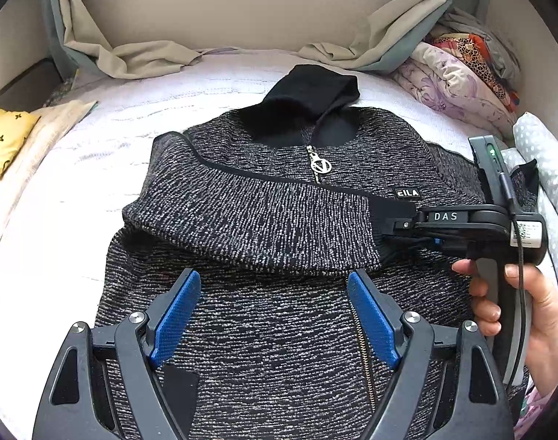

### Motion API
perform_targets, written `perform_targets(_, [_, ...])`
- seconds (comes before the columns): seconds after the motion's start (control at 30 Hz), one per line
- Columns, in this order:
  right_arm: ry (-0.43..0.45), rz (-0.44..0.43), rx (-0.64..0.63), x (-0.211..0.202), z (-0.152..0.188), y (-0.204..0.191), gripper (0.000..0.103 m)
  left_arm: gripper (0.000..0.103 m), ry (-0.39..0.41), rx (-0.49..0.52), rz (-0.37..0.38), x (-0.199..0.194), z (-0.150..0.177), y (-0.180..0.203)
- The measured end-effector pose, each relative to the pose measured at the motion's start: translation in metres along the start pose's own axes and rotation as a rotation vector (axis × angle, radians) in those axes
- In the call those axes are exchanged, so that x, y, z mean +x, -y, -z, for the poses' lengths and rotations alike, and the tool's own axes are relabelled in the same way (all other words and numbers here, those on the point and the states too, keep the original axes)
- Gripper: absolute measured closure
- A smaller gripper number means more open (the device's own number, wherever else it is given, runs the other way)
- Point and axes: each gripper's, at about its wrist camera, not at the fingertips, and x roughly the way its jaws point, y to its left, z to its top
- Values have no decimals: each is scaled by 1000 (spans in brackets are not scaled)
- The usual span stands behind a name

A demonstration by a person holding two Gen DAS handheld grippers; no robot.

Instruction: Fold large clothes

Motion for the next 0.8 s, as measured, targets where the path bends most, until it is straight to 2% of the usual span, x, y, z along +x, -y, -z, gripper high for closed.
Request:
perform_targets(0.07, [4, 4, -3, 3, -2, 2, 86, 17, -2, 0, -2, 1, 0, -1])
perform_targets(0.23, [19, 67, -118, 2, -9, -15, 98, 17, -8, 0, -20, 3, 3, -4])
perform_targets(0.47, [145, 202, -234, -28, -28, -29, 100, 17, -33, -23, -60, 9, 7, -20])
perform_targets(0.8, [317, 374, -312, -63, -48, -15, 100, 17, -81, -97, -166, 26, 10, -55])
